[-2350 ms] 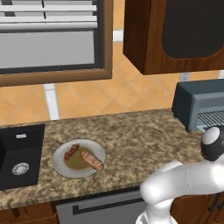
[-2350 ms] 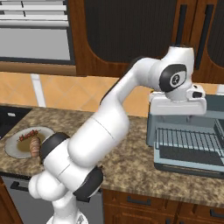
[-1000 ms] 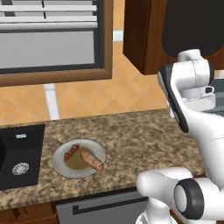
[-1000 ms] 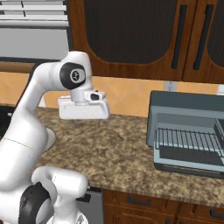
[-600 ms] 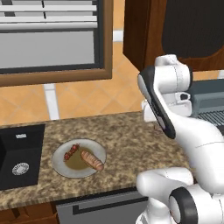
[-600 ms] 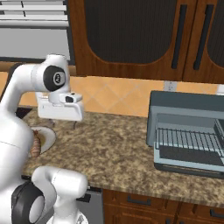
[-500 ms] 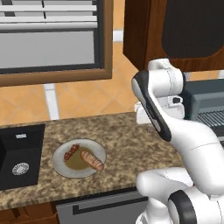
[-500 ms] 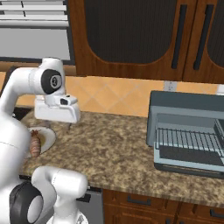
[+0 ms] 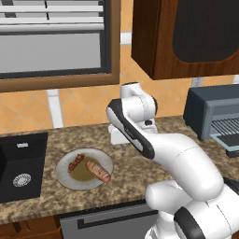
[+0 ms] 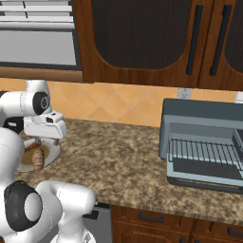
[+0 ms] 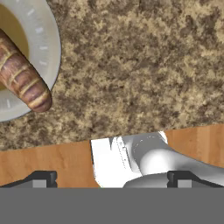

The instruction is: Pick up the kebab skewer and baguette bread, and place them inside the toaster oven. Close the toaster oven door and start by setting the timer.

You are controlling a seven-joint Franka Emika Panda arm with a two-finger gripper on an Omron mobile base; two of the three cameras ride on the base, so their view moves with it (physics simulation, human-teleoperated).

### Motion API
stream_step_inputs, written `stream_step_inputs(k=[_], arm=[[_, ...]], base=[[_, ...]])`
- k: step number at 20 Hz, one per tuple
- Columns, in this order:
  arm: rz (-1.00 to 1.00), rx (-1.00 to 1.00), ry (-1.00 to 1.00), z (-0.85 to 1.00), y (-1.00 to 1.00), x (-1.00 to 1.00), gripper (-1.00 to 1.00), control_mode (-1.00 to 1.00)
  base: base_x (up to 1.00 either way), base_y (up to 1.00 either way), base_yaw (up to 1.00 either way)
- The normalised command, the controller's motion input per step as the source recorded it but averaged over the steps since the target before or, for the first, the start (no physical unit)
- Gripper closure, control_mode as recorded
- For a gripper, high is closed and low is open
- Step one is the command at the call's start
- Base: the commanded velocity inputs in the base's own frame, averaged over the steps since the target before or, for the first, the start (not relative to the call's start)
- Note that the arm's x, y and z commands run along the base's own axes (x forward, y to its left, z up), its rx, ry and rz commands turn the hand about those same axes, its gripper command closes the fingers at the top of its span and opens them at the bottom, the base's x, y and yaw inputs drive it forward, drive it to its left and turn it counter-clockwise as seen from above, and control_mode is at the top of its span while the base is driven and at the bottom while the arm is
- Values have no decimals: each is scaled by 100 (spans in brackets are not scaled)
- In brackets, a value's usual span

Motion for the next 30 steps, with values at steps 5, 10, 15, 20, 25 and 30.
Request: stream_step_inputs(k=[5,10,15,20,25,30], arm=[[22,-5,9,-34,80,49,-100,-100],[24,-4,13,-48,74,23,-100,-100],[22,1,3,-63,49,48,-100,-100],[22,10,0,-45,5,56,-100,-100],[18,17,1,-50,2,17,-100,-100],[9,10,2,-44,9,-8,-100,-100]], base=[[0,0,0],[0,0,0],[0,0,0],[0,0,0],[0,0,0],[0,0,0]])
